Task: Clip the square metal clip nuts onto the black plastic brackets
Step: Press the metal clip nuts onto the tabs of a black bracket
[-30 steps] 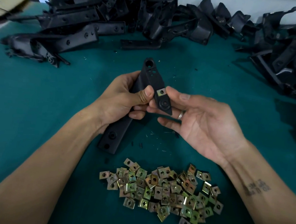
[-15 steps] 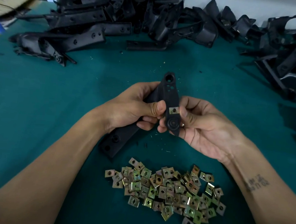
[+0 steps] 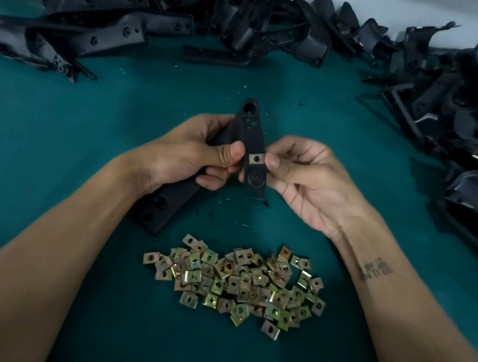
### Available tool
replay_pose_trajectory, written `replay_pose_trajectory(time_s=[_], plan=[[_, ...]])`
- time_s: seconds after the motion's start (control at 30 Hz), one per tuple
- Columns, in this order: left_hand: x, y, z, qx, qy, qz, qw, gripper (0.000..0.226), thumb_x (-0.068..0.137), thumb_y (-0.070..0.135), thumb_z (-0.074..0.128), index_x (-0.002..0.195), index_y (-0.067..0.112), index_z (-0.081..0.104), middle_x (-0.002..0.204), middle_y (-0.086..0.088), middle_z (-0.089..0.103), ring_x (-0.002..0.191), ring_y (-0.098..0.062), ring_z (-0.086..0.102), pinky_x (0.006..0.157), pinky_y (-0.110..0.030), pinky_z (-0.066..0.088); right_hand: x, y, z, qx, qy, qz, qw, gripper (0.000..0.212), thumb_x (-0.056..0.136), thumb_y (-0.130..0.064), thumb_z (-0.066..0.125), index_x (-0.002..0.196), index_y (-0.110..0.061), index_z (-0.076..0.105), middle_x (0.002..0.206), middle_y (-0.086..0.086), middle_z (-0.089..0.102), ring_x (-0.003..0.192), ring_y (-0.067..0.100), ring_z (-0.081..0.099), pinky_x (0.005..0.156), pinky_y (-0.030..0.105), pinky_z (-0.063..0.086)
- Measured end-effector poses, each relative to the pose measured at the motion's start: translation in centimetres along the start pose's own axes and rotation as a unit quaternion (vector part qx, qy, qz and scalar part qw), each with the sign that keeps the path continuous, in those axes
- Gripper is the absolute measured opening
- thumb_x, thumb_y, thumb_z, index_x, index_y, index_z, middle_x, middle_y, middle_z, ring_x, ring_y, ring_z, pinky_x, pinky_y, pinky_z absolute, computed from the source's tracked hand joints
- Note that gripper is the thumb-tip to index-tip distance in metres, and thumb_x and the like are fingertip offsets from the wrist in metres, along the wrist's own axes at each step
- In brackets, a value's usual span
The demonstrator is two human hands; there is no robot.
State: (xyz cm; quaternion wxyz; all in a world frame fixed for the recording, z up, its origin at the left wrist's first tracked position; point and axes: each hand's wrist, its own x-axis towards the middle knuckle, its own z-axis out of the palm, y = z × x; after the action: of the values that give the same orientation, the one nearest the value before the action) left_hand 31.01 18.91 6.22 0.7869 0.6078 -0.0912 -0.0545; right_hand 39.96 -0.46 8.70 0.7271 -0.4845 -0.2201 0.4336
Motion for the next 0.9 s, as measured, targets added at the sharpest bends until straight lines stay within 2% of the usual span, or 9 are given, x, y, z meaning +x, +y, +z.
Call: replay_pose_trajectory(time_s=[0.07, 0.17, 0.3, 0.37, 0.47, 0.57, 0.67, 0.8, 0.9], plan=[[-0.1, 0.1, -0.1, -0.006, -0.004, 0.0, 1.0, 0.023, 0.089, 0.03, 0.068, 0.095, 0.01, 0.057, 0.072, -0.005, 0.048, 0.05, -0.008, 0.033, 0.044, -0.019, 0.034, -1.2, -1.2, -0.9, -0.085, 0.043, -0.04, 0.995, 0.008, 0.076, -0.003, 0.075, 0.081, -0.009, 0.077, 0.08, 0.01, 0.074, 0.073, 0.021, 0.069, 0.066, 0.023, 0.054], [-0.3, 0.2, 0.0, -0.014, -0.005, -0.008, 1.0, 0.011, 0.094, 0.021, 0.06, 0.093, 0.01, 0.058, 0.073, -0.005, 0.049, 0.051, -0.008, 0.033, 0.044, -0.019, 0.033, -4.5, -2.0, -2.4, -0.254, 0.073, -0.057, 0.963, 0.015, 0.073, -0.01, 0.082, 0.085, -0.018, 0.078, 0.083, 0.003, 0.072, 0.078, 0.015, 0.064, 0.071, 0.024, 0.051], [-0.3, 0.3, 0.2, -0.019, 0.004, -0.028, 0.999, 0.018, 0.091, 0.021, 0.061, 0.096, 0.006, 0.052, 0.072, -0.005, 0.047, 0.051, -0.01, 0.032, 0.044, -0.019, 0.032, -9.1, -0.9, -2.8, -0.478, -0.005, -0.003, 0.878, 0.027, 0.078, -0.027, 0.08, 0.104, -0.035, 0.078, 0.098, 0.0, 0.066, 0.084, 0.015, 0.06, 0.072, 0.025, 0.048], [-0.2, 0.4, 0.3, -0.016, 0.004, -0.031, 0.999, 0.02, 0.09, 0.022, 0.062, 0.097, 0.007, 0.051, 0.072, -0.005, 0.046, 0.052, -0.01, 0.031, 0.044, -0.019, 0.032, -10.1, -0.2, -2.4, -0.544, -0.02, 0.003, 0.839, 0.033, 0.081, -0.032, 0.077, 0.112, -0.043, 0.074, 0.107, -0.007, 0.061, 0.096, 0.015, 0.058, 0.076, 0.019, 0.044], [-0.2, 0.5, 0.3, -0.021, 0.006, -0.035, 0.999, 0.02, 0.091, 0.021, 0.062, 0.1, 0.007, 0.051, 0.072, -0.005, 0.046, 0.051, -0.009, 0.031, 0.043, -0.018, 0.031, -10.3, 0.6, -1.8, -0.582, -0.006, -0.027, 0.813, 0.023, 0.084, -0.023, 0.079, 0.102, -0.039, 0.076, 0.107, -0.01, 0.059, 0.098, 0.013, 0.058, 0.076, 0.015, 0.04], [-0.3, 0.5, 0.3, -0.023, 0.011, -0.039, 0.999, 0.022, 0.091, 0.021, 0.063, 0.103, 0.007, 0.051, 0.072, -0.005, 0.046, 0.051, -0.008, 0.031, 0.044, -0.017, 0.032, -10.0, 0.6, -2.1, -0.55, 0.02, -0.039, 0.834, 0.011, 0.082, -0.026, 0.077, 0.09, -0.033, 0.074, 0.094, -0.005, 0.064, 0.079, 0.018, 0.054, 0.066, 0.023, 0.042], [-0.3, 0.6, 0.2, -0.02, 0.013, -0.041, 0.999, 0.022, 0.091, 0.022, 0.064, 0.101, 0.007, 0.052, 0.073, -0.005, 0.046, 0.051, -0.009, 0.032, 0.044, -0.017, 0.033, -9.8, 0.3, -3.0, -0.426, 0.043, -0.047, 0.902, 0.011, 0.079, -0.021, 0.078, 0.09, -0.023, 0.079, 0.087, 0.003, 0.07, 0.077, 0.014, 0.06, 0.069, 0.023, 0.048], [-0.2, 0.6, 0.2, -0.018, 0.012, -0.039, 0.999, 0.021, 0.09, 0.023, 0.065, 0.098, 0.007, 0.054, 0.074, -0.005, 0.046, 0.052, -0.009, 0.032, 0.044, -0.018, 0.033, -9.1, 0.0, -4.0, -0.223, 0.082, -0.043, 0.97, 0.032, 0.07, -0.036, 0.092, 0.088, -0.012, 0.08, 0.083, 0.013, 0.072, 0.073, 0.016, 0.065, 0.068, 0.021, 0.053], [-0.2, 0.5, 0.3, -0.018, 0.013, -0.041, 0.999, 0.021, 0.091, 0.022, 0.065, 0.1, 0.007, 0.053, 0.073, -0.005, 0.046, 0.053, -0.01, 0.031, 0.044, -0.018, 0.034, -8.0, -0.4, -4.3, -0.121, 0.072, -0.026, 0.99, 0.016, 0.078, -0.019, 0.078, 0.092, -0.01, 0.078, 0.088, 0.02, 0.073, 0.073, 0.024, 0.068, 0.069, 0.029, 0.058]])
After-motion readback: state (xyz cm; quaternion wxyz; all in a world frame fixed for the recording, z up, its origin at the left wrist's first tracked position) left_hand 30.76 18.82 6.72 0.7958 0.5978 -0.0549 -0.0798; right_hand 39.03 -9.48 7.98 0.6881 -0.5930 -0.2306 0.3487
